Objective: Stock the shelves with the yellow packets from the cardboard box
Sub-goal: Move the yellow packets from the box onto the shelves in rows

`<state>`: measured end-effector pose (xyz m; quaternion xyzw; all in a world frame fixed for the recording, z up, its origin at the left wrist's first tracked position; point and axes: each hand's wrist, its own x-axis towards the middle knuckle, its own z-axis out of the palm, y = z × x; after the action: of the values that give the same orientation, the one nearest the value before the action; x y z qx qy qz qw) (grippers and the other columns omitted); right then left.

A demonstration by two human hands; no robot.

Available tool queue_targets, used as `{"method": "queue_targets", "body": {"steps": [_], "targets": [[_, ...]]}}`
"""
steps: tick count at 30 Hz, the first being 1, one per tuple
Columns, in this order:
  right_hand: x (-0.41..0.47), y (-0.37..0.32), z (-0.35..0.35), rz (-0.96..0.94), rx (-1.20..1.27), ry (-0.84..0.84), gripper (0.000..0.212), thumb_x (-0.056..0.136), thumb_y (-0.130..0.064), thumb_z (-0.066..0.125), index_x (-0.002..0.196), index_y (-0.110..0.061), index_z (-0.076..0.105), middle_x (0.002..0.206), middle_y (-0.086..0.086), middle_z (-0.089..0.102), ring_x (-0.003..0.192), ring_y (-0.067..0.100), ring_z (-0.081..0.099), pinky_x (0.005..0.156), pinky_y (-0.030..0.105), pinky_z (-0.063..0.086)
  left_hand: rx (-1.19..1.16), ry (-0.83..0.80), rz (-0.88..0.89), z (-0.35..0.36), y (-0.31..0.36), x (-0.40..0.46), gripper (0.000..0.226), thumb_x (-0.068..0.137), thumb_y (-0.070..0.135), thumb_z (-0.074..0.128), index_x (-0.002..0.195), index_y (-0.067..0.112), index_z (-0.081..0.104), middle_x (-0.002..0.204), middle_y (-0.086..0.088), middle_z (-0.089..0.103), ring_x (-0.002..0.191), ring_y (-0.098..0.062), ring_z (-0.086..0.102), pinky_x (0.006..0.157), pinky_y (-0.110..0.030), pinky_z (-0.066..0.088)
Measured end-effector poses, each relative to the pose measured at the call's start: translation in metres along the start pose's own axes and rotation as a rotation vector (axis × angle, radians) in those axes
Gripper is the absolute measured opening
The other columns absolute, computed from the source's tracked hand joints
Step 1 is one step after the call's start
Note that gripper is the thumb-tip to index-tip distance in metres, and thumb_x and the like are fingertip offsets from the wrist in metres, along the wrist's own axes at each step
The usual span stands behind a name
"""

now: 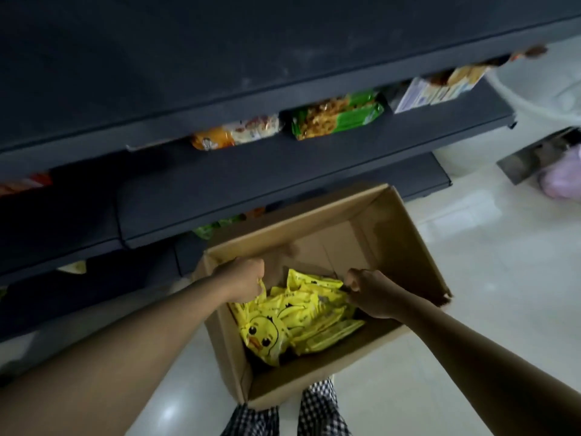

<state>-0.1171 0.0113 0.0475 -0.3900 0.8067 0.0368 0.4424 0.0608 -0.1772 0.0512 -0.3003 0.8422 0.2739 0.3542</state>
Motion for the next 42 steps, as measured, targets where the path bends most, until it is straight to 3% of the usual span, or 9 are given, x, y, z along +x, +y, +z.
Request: {"method": "queue_targets", "body": {"steps": [3,9,13,17,22,26,31,36,42], "targets": [[0.02,0.011,0.032,0.004,0.005,-0.081,0.036,0.085,-0.018,0.06,0.119,-0.007,0.056,0.119,0.013,0.06,0.111,0.031,0.057,0.087,0.03,0.045,-0.05,-0.075,-0.004,0.036,-0.003,0.016,0.032,0.092,0.027,0.055,0.121,0.015,0.05,0.135,-0.009,0.05,0.117,-0.026,0.052,0.089,-0.035,0.049],[0.059,0.032,0.084,-0.096,-0.066,-0.156,0.053,0.087,-0.01,0.056,0.138,-0.016,0.046,0.136,0.009,0.053,0.125,0.024,0.05,0.095,0.028,0.042,-0.179,-0.107,-0.066,0.1,-0.007,0.04,0.029,0.089,0.018,0.057,0.117,0.013,0.052,0.119,-0.01,0.056,0.107,-0.028,0.056,0.089,-0.039,0.05],[0.085,0.046,0.108,-0.087,-0.134,-0.224,0.047,0.084,-0.005,0.056,0.128,-0.021,0.052,0.135,0.006,0.051,0.121,0.025,0.051,0.092,0.033,0.048,-0.245,-0.07,-0.099,0.131,-0.006,0.052,0.027,0.088,0.016,0.056,0.115,0.018,0.053,0.119,-0.007,0.058,0.105,-0.026,0.057,0.088,-0.039,0.05],[0.106,0.05,0.126,-0.149,-0.195,-0.246,0.045,0.084,0.006,0.048,0.122,-0.017,0.057,0.13,0.007,0.053,0.118,0.024,0.051,0.079,0.024,0.043,-0.289,-0.066,-0.118,0.153,-0.001,0.063,0.031,0.088,0.018,0.06,0.119,0.02,0.054,0.124,-0.005,0.056,0.109,-0.024,0.057,0.089,-0.036,0.05],[0.127,0.057,0.145,-0.155,-0.13,-0.277,0.043,0.091,-0.001,0.048,0.127,-0.023,0.057,0.134,0.008,0.053,0.119,0.024,0.054,0.091,0.027,0.046,-0.321,-0.027,-0.114,0.163,0.006,0.075,0.031,0.087,0.018,0.061,0.117,0.019,0.055,0.123,-0.004,0.058,0.112,-0.022,0.056,0.092,-0.036,0.048],[0.135,0.066,0.133,-0.192,-0.029,-0.219,0.025,0.092,-0.011,0.055,0.112,-0.015,0.068,0.117,0.007,0.066,0.11,0.02,0.06,0.088,0.022,0.043,-0.336,0.052,-0.131,0.159,0.012,0.079,0.027,0.087,0.018,0.061,0.114,0.018,0.055,0.119,-0.003,0.06,0.109,-0.023,0.056,0.091,-0.038,0.048],[0.135,0.094,0.1,-0.201,-0.039,-0.073,0.024,0.092,-0.009,0.052,0.109,-0.01,0.068,0.114,0.011,0.067,0.109,0.022,0.06,0.087,0.022,0.038,-0.37,0.133,-0.203,0.154,0.021,0.084,0.022,0.087,0.018,0.061,0.108,0.018,0.054,0.109,-0.003,0.065,0.102,-0.024,0.06,0.087,-0.04,0.05],[0.139,0.124,0.076,-0.084,0.052,0.055,0.026,0.092,-0.007,0.051,0.113,-0.006,0.067,0.123,0.014,0.062,0.113,0.028,0.059,0.09,0.027,0.041,-0.467,0.015,-0.152,0.164,0.045,0.09,0.029,0.084,0.021,0.068,0.11,0.014,0.058,0.109,-0.004,0.064,0.101,-0.022,0.061,0.087,-0.035,0.05],[0.146,0.135,0.06,0.016,0.032,0.121,0.031,0.097,-0.01,0.04,0.118,-0.006,0.063,0.121,0.02,0.061,0.111,0.034,0.057,0.089,0.034,0.044,-0.473,-0.086,-0.037,0.182,0.084,0.103,0.051,0.076,0.024,0.077,0.122,0.018,0.054,0.124,-0.001,0.057,0.114,-0.02,0.055,0.088,-0.027,0.044]]}}
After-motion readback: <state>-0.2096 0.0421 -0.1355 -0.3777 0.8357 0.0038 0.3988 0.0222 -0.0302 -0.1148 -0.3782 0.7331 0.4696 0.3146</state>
